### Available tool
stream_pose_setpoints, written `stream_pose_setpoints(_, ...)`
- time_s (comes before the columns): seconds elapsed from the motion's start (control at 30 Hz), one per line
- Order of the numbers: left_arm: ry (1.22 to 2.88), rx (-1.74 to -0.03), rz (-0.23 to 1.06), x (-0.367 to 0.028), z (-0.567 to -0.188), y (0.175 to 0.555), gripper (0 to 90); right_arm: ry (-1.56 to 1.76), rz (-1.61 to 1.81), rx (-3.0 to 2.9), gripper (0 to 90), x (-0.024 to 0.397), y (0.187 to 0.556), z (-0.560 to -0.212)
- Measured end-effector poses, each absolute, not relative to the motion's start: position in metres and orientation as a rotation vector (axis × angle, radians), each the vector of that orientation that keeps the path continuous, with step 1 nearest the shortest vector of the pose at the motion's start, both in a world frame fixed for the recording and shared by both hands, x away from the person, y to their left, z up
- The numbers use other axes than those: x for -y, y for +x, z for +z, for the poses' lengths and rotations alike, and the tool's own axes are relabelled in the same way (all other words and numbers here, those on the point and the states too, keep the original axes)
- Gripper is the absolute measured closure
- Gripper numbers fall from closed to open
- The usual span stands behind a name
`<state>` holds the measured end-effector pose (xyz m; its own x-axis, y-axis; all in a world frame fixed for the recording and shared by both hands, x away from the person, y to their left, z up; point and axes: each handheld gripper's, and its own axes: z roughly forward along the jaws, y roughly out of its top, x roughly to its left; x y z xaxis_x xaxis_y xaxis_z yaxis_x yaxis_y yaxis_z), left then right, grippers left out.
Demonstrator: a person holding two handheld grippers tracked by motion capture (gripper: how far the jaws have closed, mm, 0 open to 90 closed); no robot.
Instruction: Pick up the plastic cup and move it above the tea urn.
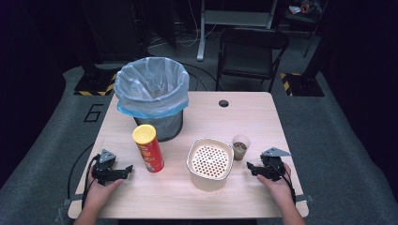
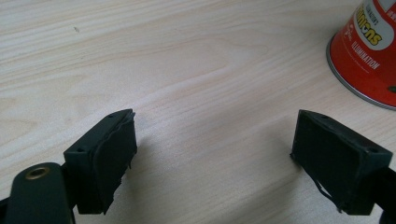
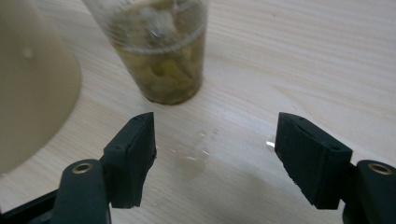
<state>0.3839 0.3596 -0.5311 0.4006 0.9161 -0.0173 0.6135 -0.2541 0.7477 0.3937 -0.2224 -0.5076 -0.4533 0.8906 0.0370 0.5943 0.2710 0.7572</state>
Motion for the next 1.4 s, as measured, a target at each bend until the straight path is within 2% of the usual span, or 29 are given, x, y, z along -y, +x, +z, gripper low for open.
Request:
stream_pose_setpoints(0.73,1.982,-1.301,0.570,-0.360,-0.531,0.383,13.5,1.239,1.094,-2.192,23.5,0.182,0.417,-0.475)
stream_pose_setpoints(1.17,1.982,-1.302,0.570,-0.360,-0.531,0.383,13.5,1.227,1.061,-2.196,24.7,0.170,0.435,-0.482)
stream_pose_setpoints(1.4,1.982,-1.302,0.570,-0.360,-0.531,0.383,13.5,1.212,1.053,-2.188,28.6,0.166,0.440,-0.486)
